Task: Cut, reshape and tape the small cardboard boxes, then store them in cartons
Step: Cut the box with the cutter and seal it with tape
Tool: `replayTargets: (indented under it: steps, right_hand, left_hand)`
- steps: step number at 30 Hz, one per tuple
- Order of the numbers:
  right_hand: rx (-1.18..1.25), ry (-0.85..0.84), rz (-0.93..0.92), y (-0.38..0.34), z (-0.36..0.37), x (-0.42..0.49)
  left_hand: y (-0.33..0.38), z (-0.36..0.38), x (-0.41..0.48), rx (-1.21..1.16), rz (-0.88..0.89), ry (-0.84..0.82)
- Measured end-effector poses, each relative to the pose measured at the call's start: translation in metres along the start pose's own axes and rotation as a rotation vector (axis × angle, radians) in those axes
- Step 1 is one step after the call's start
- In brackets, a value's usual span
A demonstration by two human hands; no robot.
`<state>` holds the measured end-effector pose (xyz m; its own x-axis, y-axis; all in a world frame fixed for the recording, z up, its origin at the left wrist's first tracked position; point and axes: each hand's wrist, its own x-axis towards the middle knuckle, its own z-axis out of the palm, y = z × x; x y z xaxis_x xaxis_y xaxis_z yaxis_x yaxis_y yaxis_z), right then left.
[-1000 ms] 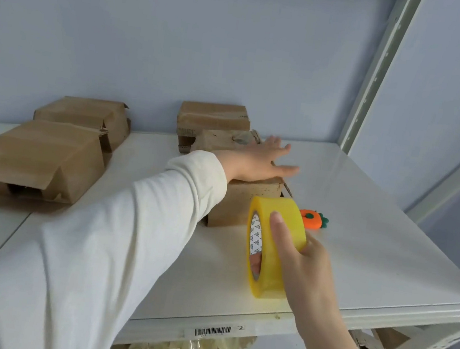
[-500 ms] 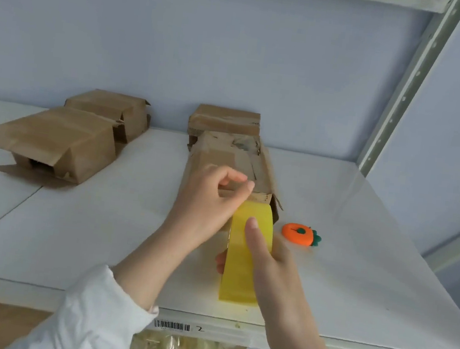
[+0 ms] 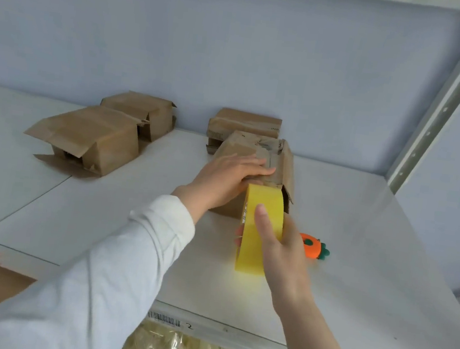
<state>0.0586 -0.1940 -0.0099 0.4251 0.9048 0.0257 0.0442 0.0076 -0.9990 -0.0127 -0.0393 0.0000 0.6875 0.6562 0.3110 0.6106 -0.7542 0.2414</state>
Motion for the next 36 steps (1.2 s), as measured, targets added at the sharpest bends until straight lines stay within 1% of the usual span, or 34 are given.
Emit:
replayTargets:
  steps: [2, 5, 8, 11, 12, 13, 15, 16, 17, 18, 19, 20, 21, 22, 23, 24, 25, 26, 27, 28, 30, 31, 32, 33, 34, 35, 36]
  right_hand:
    - [-0.013, 0.025, -0.014, 0.003, 0.002, 0.002]
    - [-0.028, 0.018, -0.039, 0.006, 0.004, -0.004]
    - [0.0, 0.018, -0.018, 0.004, 0.006, -0.007]
    - [0.002, 0.012, 0.005, 0.002, 0.007, -0.003]
    - [0.009, 0.021, 0.013, 0.0, 0.007, -0.002]
    - [0.025, 0.029, 0.019, -0.001, 0.006, -0.002]
    - [0.073, 0.027, 0.031, -0.002, 0.004, -0.003]
    - [0.079, 0.017, 0.037, -0.003, 0.004, -0.004]
    - [0.067, -0.001, 0.041, -0.003, 0.003, -0.006]
    - [0.043, -0.023, 0.054, -0.003, 0.003, -0.007]
    - [0.012, -0.048, 0.077, -0.004, 0.002, -0.007]
    - [-0.023, -0.073, 0.105, -0.005, -0.002, -0.007]
    - [-0.04, -0.075, 0.124, -0.006, -0.008, -0.004]
    - [-0.045, -0.032, 0.126, -0.006, -0.017, 0.001]
    - [-0.08, 0.065, 0.096, -0.002, -0.029, 0.01]
    - [-0.224, 0.184, 0.055, 0.004, -0.042, 0.022]
    - [-0.445, 0.268, 0.036, 0.011, -0.055, 0.035]
    - [-0.673, 0.281, 0.048, 0.016, -0.066, 0.046]
    - [-0.854, 0.237, 0.095, 0.023, -0.074, 0.055]
    - [-0.974, 0.164, 0.155, 0.029, -0.08, 0.062]
    - [-1.086, 0.027, 0.241, 0.036, -0.085, 0.069]
    - [-1.066, 0.018, 0.241, 0.037, -0.086, 0.07]
    - [-0.996, 0.045, 0.198, 0.038, -0.087, 0.072]
    - [-0.874, 0.093, 0.135, 0.036, -0.086, 0.073]
    - [-0.717, 0.133, 0.061, 0.032, -0.084, 0.072]
    - [-0.549, 0.147, -0.032, 0.024, -0.081, 0.072]
    - [-0.431, 0.135, -0.139, 0.014, -0.076, 0.073]
  left_hand:
    - [-0.001, 0.002, 0.01, -0.024, -0.001, 0.004]
    - [-0.01, 0.002, 0.019, -0.106, 0.018, -0.042]
    - [-0.016, 0.006, 0.019, -0.112, 0.048, -0.066]
    - [-0.013, 0.001, 0.019, -0.175, 0.056, -0.066]
    - [-0.012, 0.0, 0.016, -0.228, 0.023, -0.015]
    - [-0.006, -0.002, 0.01, -0.307, -0.044, 0.103]
    - [0.008, -0.003, -0.012, -0.51, -0.292, 0.419]
    - [0.018, -0.003, -0.024, -0.651, -0.45, 0.452]
    - [0.028, -0.002, -0.034, -0.825, -0.582, 0.348]
    - [0.035, -0.001, -0.04, -0.999, -0.675, 0.162]
    - [0.041, 0.001, -0.043, -1.124, -0.735, -0.021]
    - [0.046, 0.0, -0.045, -1.2, -0.767, -0.14]
    - [0.048, 0.0, -0.045, -1.234, -0.771, -0.191]
    - [0.047, 0.002, -0.045, -1.238, -0.767, -0.198]
    - [0.047, 0.002, -0.044, -1.238, -0.761, -0.202]
    - [0.045, 0.002, -0.043, -1.249, -0.766, -0.203]
    - [0.046, 0.001, -0.043, -1.252, -0.767, -0.214]
    - [0.047, -0.001, -0.045, -1.257, -0.764, -0.234]
    - [0.048, -0.001, -0.046, -1.26, -0.763, -0.254]
    - [0.049, 0.0, -0.047, -1.278, -0.767, -0.263]
    - [0.05, 0.0, -0.049, -1.307, -0.761, -0.247]
    - [0.051, -0.002, -0.046, -1.295, -0.758, -0.257]
    - [0.054, -0.005, -0.039, -1.263, -0.776, -0.268]
    - [0.053, -0.008, -0.036, -1.251, -0.778, -0.281]
    - [0.046, -0.007, -0.034, -1.343, -0.84, -0.212]
    - [0.042, -0.005, -0.031, -1.34, -0.786, -0.154]
    - [0.045, -0.005, -0.027, -1.246, -0.756, -0.182]
